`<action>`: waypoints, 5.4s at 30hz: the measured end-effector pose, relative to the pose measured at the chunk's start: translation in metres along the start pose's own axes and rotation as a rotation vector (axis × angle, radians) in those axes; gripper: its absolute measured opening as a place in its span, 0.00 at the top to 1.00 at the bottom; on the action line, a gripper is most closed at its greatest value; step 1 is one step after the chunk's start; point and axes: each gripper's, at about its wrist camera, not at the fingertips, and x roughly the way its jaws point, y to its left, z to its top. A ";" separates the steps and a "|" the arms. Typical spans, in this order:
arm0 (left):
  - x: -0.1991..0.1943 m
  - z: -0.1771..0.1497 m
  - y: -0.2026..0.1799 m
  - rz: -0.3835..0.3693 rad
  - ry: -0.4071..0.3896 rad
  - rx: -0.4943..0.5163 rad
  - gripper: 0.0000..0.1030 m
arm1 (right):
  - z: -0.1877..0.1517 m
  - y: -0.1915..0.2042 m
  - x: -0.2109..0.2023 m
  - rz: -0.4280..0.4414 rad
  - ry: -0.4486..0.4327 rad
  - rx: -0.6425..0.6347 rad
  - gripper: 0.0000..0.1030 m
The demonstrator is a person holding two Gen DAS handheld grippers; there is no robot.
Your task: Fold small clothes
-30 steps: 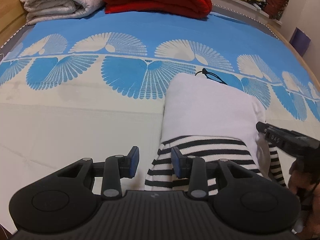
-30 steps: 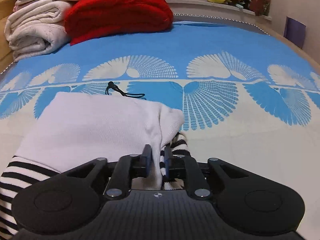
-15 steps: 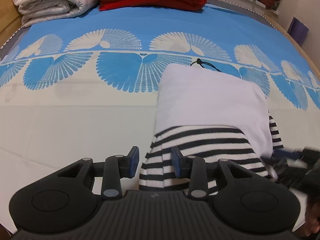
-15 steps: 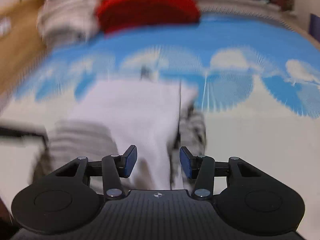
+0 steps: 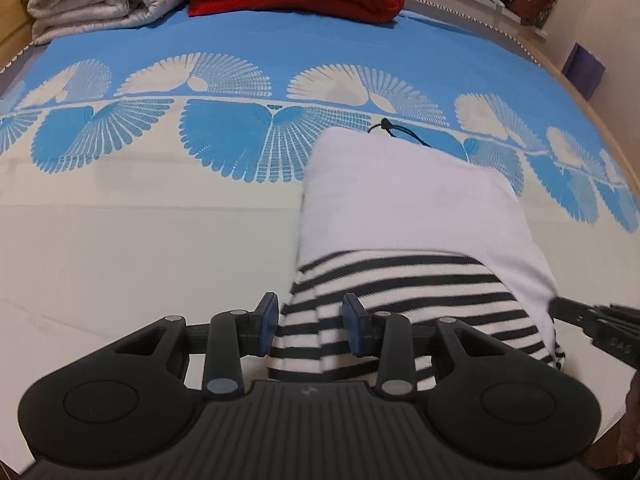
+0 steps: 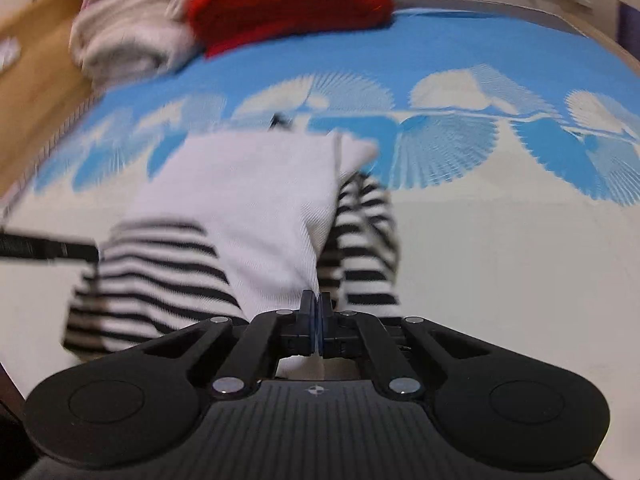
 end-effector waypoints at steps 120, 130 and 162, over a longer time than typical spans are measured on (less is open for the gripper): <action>-0.155 -0.129 -0.034 -0.011 -0.637 0.172 0.00 | -0.057 0.072 -0.126 -0.216 -0.449 -0.049 0.18; -0.143 -0.128 -0.032 -0.002 -0.486 0.027 0.00 | -0.076 0.095 -0.128 -0.246 -0.427 -0.109 0.11; -0.119 -0.135 -0.044 0.018 -0.375 0.059 0.00 | -0.086 0.117 -0.111 -0.220 -0.376 -0.178 0.06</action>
